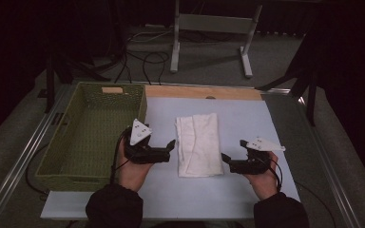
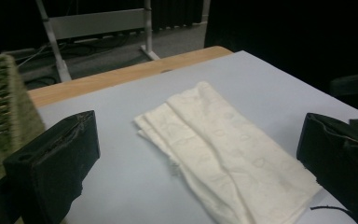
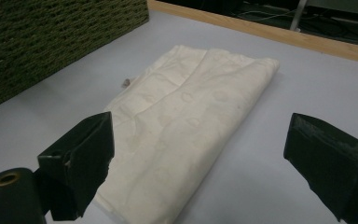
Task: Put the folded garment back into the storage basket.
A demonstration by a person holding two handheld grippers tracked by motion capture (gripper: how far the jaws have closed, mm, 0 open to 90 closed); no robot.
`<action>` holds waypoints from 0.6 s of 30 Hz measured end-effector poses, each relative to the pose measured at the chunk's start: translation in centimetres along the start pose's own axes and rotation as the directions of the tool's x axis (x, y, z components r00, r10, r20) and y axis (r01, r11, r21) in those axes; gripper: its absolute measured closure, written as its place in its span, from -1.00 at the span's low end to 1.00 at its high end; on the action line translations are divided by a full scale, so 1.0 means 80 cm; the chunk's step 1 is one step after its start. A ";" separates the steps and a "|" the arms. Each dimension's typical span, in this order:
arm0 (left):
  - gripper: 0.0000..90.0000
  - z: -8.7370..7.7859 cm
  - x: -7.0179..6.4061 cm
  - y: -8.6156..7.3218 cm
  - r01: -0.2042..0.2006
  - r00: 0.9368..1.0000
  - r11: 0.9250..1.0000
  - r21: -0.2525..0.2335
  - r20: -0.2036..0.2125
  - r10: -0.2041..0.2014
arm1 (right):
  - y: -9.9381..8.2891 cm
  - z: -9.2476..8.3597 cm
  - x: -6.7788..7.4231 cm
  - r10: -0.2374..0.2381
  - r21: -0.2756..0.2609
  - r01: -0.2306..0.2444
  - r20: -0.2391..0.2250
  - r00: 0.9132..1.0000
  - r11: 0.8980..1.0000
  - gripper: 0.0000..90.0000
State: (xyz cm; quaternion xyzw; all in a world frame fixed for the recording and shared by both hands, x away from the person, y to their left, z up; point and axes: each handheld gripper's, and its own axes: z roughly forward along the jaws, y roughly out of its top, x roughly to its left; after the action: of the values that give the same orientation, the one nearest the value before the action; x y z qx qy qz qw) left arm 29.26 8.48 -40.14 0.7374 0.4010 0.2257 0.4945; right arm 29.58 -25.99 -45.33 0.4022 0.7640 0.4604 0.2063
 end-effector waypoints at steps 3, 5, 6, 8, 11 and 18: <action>-1.00 0.007 -0.007 0.000 -0.010 1.000 1.000 0.009 0.009 0.010 | 0.000 0.002 0.000 0.002 -0.001 -0.002 -0.004 1.000 1.000 -0.82; -1.00 0.018 -0.016 -0.002 -0.023 0.999 1.000 0.019 0.024 0.023 | 0.001 0.003 0.000 0.008 -0.004 -0.008 -0.005 1.000 1.000 -0.82; -1.00 0.022 -0.018 -0.002 -0.030 0.999 0.999 0.028 0.027 0.029 | 0.000 0.004 0.000 0.009 -0.005 -0.009 -0.006 1.000 1.000 -0.82; -1.00 0.031 -0.023 -0.005 -0.033 0.999 0.999 0.034 0.029 0.032 | 0.000 0.005 0.000 0.014 -0.008 -0.014 -0.009 1.000 1.000 -0.82; -1.00 0.042 -0.028 -0.009 -0.025 0.999 0.999 0.039 0.035 0.023 | -0.002 0.008 -0.001 0.018 -0.002 -0.018 -0.008 1.000 1.000 -0.82; -1.00 0.063 -0.036 -0.016 -0.037 0.999 0.998 0.049 0.031 0.035 | -0.003 0.017 0.001 0.021 -0.002 -0.021 -0.016 1.000 1.000 -0.82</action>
State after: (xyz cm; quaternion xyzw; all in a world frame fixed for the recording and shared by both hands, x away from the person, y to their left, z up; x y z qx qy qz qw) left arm 30.81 3.60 -43.21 0.7598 0.3856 0.2135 0.4779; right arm 30.36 -25.27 -46.18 0.4065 0.7607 0.4666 0.1960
